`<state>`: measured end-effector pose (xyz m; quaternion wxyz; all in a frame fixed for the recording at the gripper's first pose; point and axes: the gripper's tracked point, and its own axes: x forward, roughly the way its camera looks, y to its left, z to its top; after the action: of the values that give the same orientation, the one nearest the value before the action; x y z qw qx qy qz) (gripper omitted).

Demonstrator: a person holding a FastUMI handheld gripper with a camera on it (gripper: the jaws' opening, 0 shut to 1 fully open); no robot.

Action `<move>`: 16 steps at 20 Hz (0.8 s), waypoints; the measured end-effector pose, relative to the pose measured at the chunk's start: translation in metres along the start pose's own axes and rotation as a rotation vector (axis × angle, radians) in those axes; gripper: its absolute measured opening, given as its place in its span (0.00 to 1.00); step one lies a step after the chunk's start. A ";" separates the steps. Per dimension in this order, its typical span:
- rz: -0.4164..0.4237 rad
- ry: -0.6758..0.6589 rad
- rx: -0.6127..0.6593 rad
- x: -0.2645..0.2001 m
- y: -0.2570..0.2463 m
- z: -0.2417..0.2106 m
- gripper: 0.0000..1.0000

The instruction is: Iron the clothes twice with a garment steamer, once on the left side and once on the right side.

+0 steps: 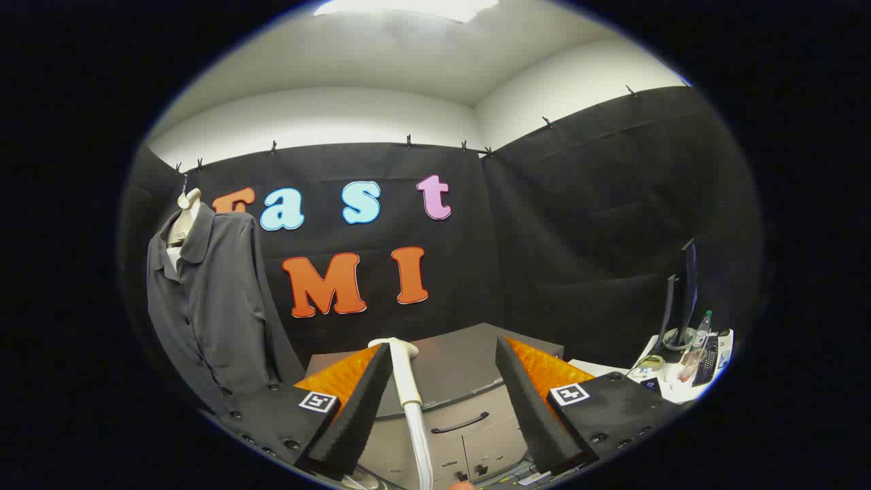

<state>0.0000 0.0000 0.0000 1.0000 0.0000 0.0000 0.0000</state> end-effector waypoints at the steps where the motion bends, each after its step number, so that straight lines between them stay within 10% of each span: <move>1: 0.006 0.005 0.003 0.000 0.003 -0.002 0.98; 16: 0.069 0.026 -0.021 0.003 0.006 0.009 0.98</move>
<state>0.0026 0.0062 0.0087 0.9993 -0.0104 0.0131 0.0343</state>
